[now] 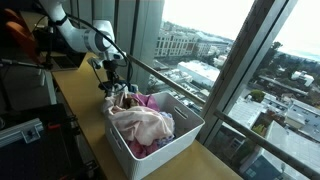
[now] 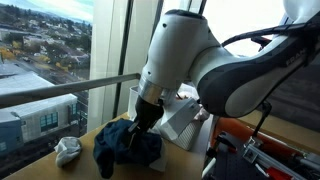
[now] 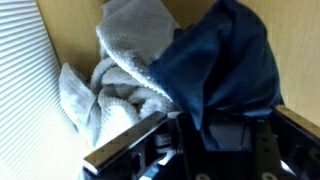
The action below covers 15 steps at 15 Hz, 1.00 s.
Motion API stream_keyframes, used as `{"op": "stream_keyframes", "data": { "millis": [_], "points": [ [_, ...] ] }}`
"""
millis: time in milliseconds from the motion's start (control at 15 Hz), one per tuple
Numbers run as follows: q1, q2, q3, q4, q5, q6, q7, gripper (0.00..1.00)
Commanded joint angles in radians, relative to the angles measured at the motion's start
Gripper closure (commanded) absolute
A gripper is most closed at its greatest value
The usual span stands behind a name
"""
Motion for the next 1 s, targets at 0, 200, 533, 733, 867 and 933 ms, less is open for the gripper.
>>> {"op": "stream_keyframes", "data": {
  "millis": [0,200,533,733,867,933],
  "points": [
    [-0.031,-0.156,0.005,0.015,-0.018,-0.081,-0.06,0.97],
    [-0.086,-0.247,0.012,0.065,-0.035,-0.126,-0.107,0.97],
    [-0.228,-0.346,0.012,0.168,-0.004,-0.188,-0.23,0.97],
    [-0.303,-0.374,0.008,0.202,0.006,-0.194,-0.268,0.97],
    [-0.344,-0.391,0.006,0.21,0.008,-0.193,-0.278,0.97],
    [-0.36,-0.401,0.005,0.209,0.008,-0.192,-0.279,0.97]
  ]
}}
